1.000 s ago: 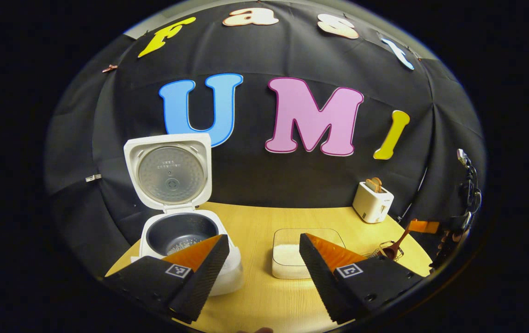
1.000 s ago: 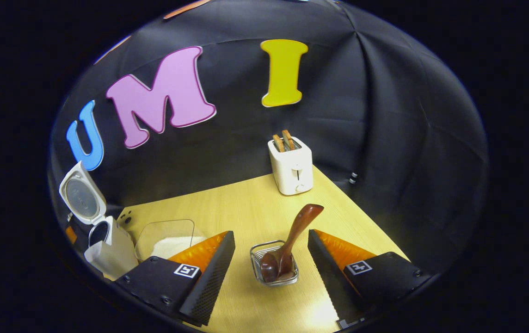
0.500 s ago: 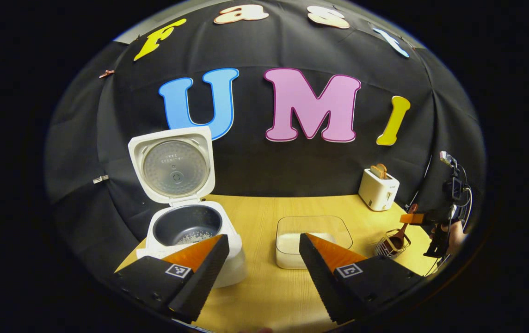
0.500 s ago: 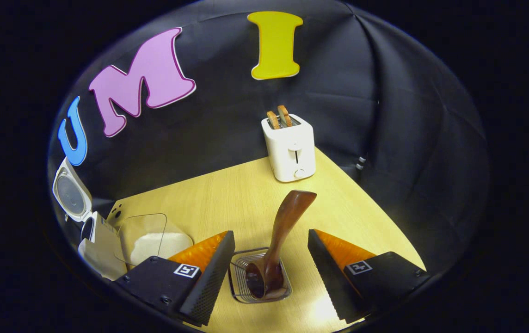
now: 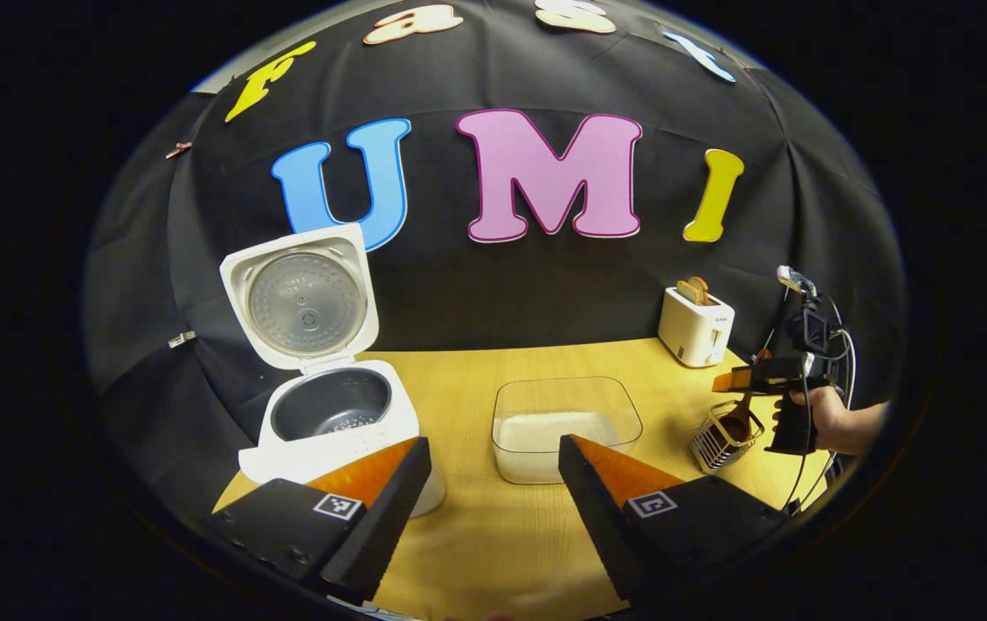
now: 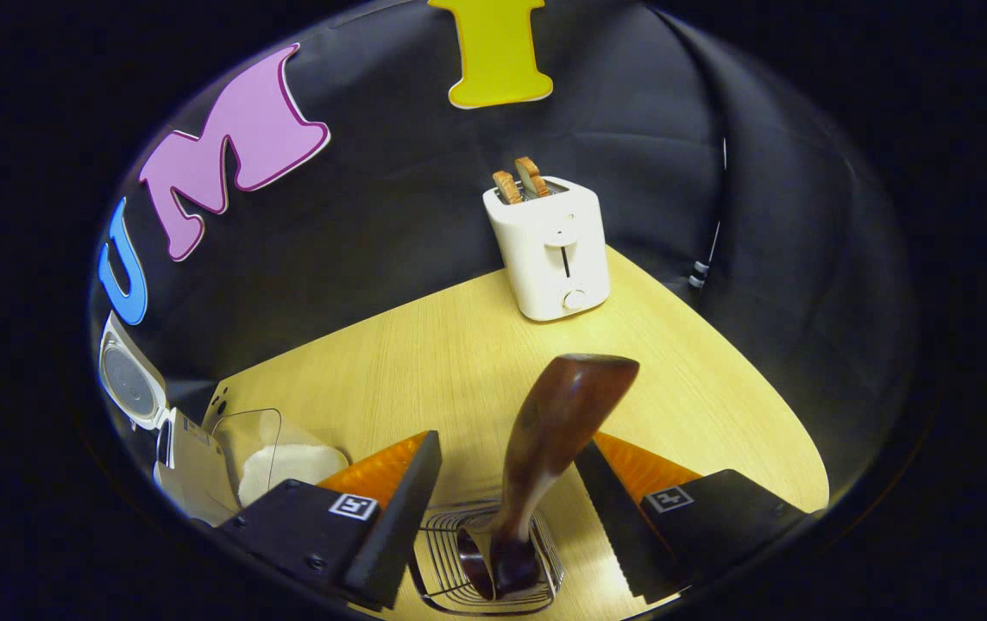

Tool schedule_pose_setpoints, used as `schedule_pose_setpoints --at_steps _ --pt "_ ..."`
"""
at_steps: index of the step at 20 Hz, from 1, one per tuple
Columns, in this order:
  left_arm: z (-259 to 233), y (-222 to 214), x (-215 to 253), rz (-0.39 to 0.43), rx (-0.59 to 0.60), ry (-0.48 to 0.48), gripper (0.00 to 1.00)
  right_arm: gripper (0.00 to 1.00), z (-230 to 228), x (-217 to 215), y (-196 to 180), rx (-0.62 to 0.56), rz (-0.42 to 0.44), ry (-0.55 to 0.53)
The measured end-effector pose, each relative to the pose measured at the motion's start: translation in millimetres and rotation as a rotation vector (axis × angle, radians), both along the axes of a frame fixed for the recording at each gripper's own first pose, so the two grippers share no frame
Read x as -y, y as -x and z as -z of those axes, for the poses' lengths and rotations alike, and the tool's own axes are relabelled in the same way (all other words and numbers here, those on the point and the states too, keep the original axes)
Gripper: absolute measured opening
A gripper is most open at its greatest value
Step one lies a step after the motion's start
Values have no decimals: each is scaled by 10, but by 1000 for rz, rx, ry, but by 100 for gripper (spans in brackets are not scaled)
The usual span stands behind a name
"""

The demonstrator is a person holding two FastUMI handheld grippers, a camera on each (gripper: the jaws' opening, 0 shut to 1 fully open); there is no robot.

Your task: Close the left gripper, press the button to open the rice cooker; take a wooden spoon from the chopstick holder with the right hand, scoop a spoonful of rice and pour it into the rice cooker, then put the wooden spoon back into the chopstick holder.

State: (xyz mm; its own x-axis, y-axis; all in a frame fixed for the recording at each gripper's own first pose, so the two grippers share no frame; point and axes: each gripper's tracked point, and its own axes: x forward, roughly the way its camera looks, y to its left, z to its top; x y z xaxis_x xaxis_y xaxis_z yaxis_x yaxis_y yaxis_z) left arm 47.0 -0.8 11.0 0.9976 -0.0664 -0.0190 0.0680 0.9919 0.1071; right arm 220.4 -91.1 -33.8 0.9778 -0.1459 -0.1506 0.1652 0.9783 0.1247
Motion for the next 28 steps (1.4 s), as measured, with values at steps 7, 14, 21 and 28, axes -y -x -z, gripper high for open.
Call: schedule_pose_setpoints --at_steps 7,14,21,28 --pt "-45 23 28 10 12 -11 96 20 37 -36 21 -38 -8 -40" --pt "-180 138 -128 31 55 38 96 19 -461 -198 467 73 19 53" --pt "-277 169 -671 72 82 93 96 19 -1142 -458 943 198 115 50" --pt "-389 114 -1353 90 131 109 98 19 -1418 -1449 967 254 80 61"
